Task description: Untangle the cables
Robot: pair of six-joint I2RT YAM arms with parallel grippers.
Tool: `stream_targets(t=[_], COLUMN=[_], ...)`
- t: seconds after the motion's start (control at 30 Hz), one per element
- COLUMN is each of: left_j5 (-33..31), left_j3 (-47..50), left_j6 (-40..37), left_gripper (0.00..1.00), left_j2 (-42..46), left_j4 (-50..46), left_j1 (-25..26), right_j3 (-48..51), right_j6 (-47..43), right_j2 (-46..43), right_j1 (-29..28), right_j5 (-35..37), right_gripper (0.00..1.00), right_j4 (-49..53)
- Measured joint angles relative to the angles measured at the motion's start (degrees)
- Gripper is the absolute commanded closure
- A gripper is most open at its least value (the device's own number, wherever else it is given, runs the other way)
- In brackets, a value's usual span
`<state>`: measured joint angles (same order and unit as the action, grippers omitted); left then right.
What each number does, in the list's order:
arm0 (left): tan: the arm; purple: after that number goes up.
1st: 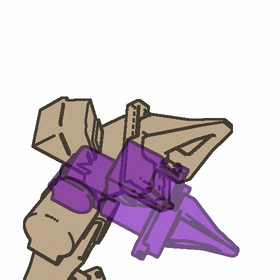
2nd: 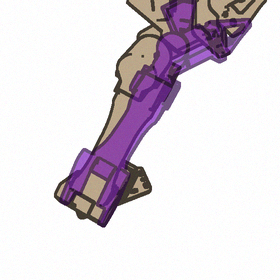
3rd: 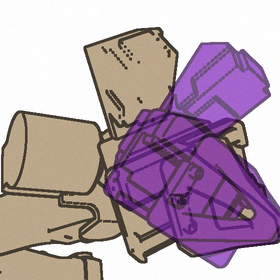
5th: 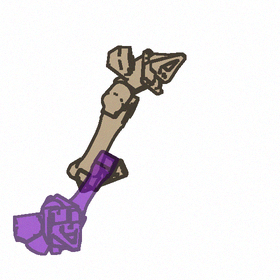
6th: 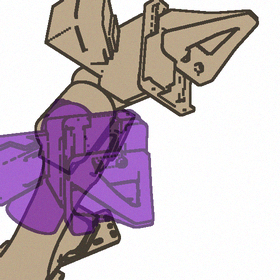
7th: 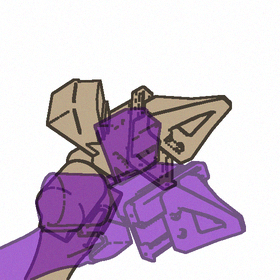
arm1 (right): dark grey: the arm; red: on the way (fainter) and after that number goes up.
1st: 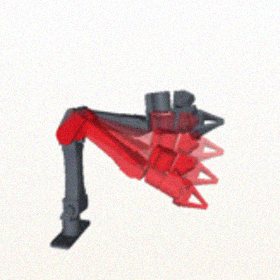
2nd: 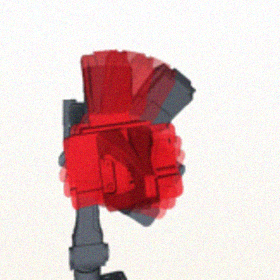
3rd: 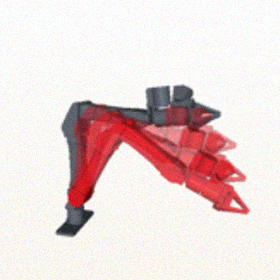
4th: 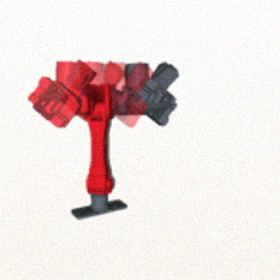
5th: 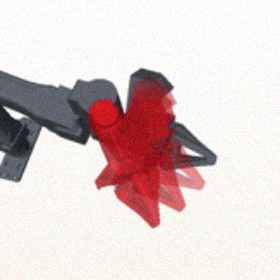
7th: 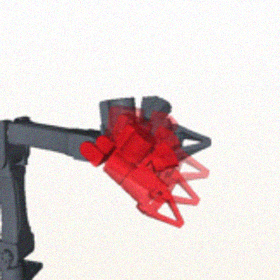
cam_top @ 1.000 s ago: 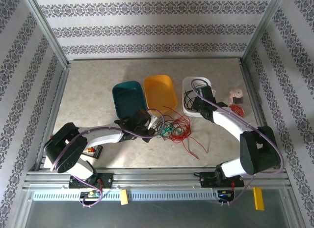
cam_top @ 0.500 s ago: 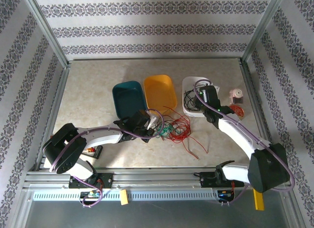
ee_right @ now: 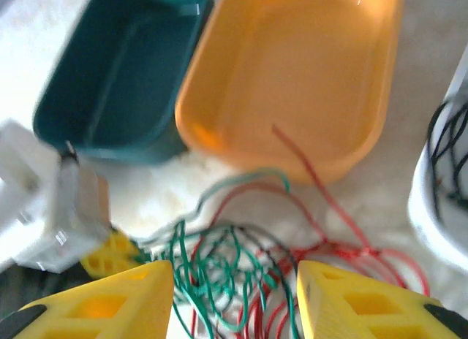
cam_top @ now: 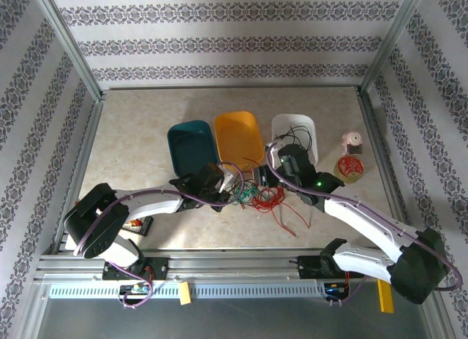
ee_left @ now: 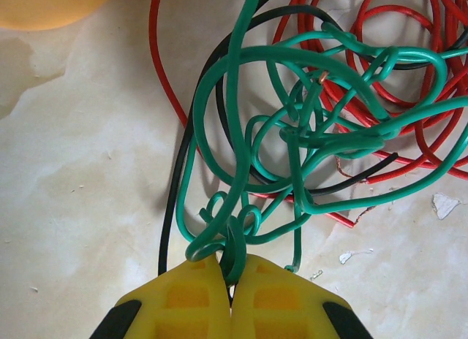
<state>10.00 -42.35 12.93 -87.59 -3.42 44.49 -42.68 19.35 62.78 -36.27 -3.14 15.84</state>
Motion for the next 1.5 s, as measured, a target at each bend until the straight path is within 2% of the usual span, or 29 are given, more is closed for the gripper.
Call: stream_targets(t=[0.27,0.33,0.5,0.67,0.8,0.97,1.03,1.23,1.37,1.5], left_j5=[0.0,0.0,0.0,-0.2,-0.2,-0.2,-0.2,-0.2,-0.2,-0.4], left_j3=[0.0,0.0,0.0,0.0,0.0,0.0,0.0,0.0,0.0,0.0], left_j6=[0.0,0.0,0.4,0.7,0.7,0.7,0.7,0.7,0.7,1.0], left_gripper=[1.00,1.00,1.00,1.00,1.00,1.00,1.00,1.00,1.00,1.00], left_j2=[0.0,0.0,0.0,0.0,0.0,0.0,0.0,0.0,0.0,0.0], left_j4=[0.0,0.0,0.0,0.0,0.0,0.0,0.0,0.0,0.0,0.0], left_j1=[0.0,0.0,0.0,0.0,0.0,0.0,0.0,0.0,0.0,0.0], right_j3=[4.0,4.0,4.0,4.0,4.0,3.9,4.0,4.0,4.1,4.1], right_j6=[1.7,2.1,3.1,3.5,3.4,3.8,4.4,6.0,6.2,6.1], right_j2=[8.2,10.4,15.2,16.9,16.6,16.3,16.6,19.0,16.6,7.5], right_j1=[0.2,0.7,2.9,4.2,4.9,5.8,5.8,5.8,5.8,6.3], right_j5=[-0.1,0.2,0.7,0.9,0.7,0.4,0.2,-0.5,0.3,3.4], right_gripper=[0.60,0.66,0.91,1.00,0.97,0.83,0.82,0.99,1.00,1.00], right_j4=[1.2,0.7,-1.0,-2.1,-2.7,-3.3,-3.8,-5.2,-4.8,-3.4])
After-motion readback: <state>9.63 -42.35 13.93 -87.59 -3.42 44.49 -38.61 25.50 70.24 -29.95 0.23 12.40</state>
